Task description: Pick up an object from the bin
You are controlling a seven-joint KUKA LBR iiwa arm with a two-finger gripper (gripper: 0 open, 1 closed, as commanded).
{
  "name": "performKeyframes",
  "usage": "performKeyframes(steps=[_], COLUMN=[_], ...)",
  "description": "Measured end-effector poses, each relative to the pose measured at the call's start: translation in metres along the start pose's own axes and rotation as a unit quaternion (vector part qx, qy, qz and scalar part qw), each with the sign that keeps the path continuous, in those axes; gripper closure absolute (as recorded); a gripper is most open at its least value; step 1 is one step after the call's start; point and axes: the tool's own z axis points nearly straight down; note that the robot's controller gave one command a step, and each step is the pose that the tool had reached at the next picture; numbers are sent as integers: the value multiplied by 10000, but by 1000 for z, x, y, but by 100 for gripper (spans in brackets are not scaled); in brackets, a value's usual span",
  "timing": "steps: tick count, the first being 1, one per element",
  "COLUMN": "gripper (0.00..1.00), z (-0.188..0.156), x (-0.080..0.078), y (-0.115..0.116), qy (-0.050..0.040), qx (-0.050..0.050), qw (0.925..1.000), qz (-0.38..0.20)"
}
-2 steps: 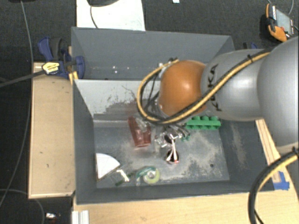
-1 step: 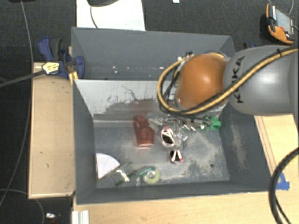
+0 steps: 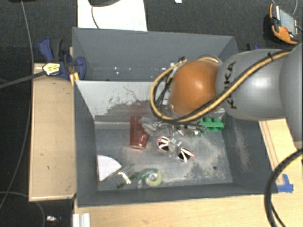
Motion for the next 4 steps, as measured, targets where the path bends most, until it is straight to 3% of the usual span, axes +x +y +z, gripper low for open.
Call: performKeyframes(steps=[1,3,4], gripper=[100,100,100], z=[20,3,-34], x=[22,24,21], y=[-44,-41,-43], qy=[5,49,16], qx=[25,-21,13], qw=[9981,9981,9982], qz=[-619,-608,-605])
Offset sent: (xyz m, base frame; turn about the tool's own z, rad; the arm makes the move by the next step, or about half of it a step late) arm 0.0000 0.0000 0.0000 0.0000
